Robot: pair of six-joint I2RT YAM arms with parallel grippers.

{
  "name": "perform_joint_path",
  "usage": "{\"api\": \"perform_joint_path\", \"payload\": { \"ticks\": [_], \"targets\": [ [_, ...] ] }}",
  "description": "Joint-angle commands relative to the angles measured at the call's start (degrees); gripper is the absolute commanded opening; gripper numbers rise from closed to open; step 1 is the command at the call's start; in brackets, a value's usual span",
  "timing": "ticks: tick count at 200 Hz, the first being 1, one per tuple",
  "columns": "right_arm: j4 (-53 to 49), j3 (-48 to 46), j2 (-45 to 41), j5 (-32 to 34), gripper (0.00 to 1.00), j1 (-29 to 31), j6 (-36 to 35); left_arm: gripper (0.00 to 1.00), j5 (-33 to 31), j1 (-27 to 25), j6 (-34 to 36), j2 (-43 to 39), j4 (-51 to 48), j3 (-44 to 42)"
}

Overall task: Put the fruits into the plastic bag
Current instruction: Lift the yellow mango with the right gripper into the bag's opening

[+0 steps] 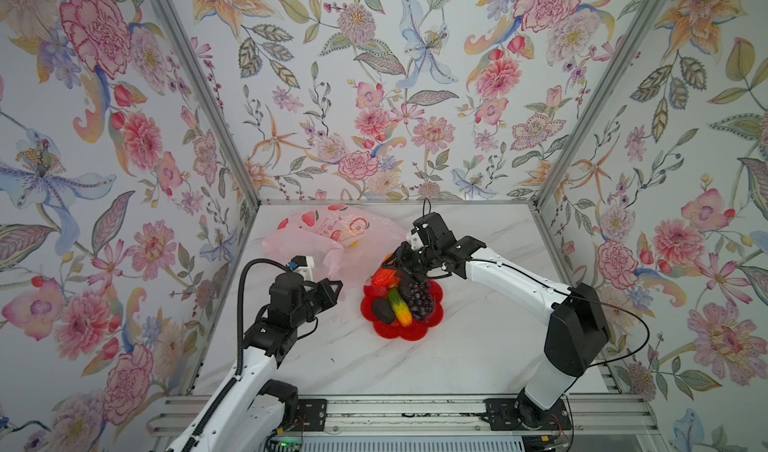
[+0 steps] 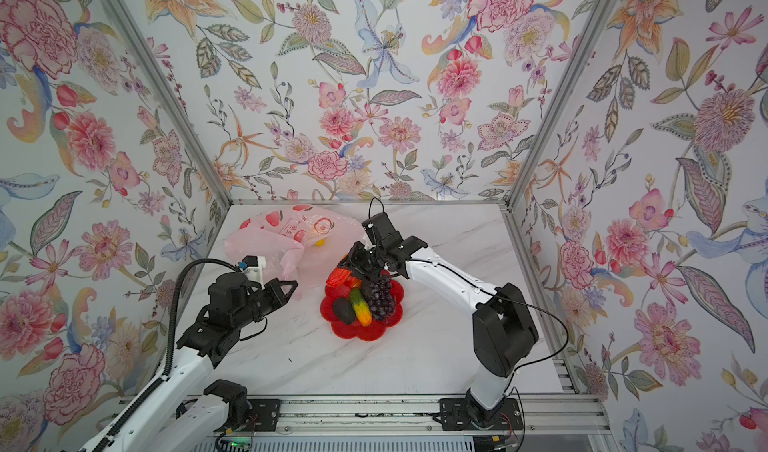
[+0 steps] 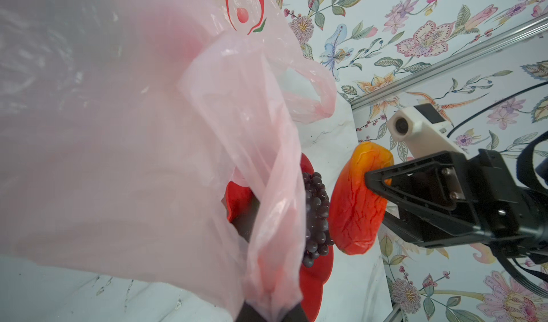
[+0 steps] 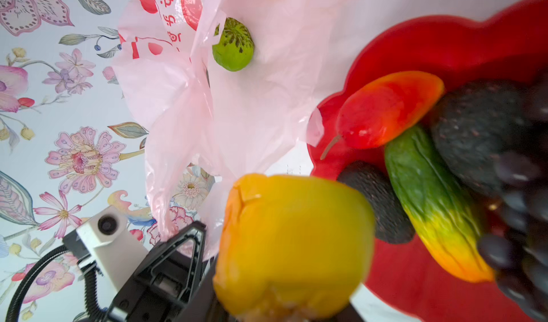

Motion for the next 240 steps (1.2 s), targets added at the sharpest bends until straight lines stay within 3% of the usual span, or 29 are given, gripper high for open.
{"api": "perform_joint_path", "payload": {
  "ticks": [1, 54, 75, 151, 182, 240],
  "targets": [
    [4.8, 5.1, 6.1, -1.8, 0.32, 0.9, 1.2, 0.00, 0.3, 0.2, -0.6, 0.1, -1.9, 2.3],
    [7.9, 15.5, 17.3, 6.0, 0.32, 5.3, 9.5, 0.00, 4.2, 0.2, -2.9, -0.1, 0.8, 2.0],
    [8.3, 19.5, 21.5, 6.1, 0.32, 5.8, 10.6, 0.00, 4.5, 0.2, -2.1, 0.1, 0.6, 2.2],
    [19.6, 22.7, 30.4, -5.0, 0.33, 3.5, 14.7, 0.00, 0.1, -0.4, -2.9, -0.4, 0.3, 3.2],
    [25.0, 23.5, 32.9, -6.6, 0.34, 3.6, 16.7, 0.00, 1.0, -0.7, -4.8, 0.8, 4.2, 2.7],
    [25.1, 32.9, 40.8, -9.7, 0.39, 4.1, 18.8, 0.00, 3.3, -2.0, -4.2, 5.5, 8.3, 4.6]
  ]
}}
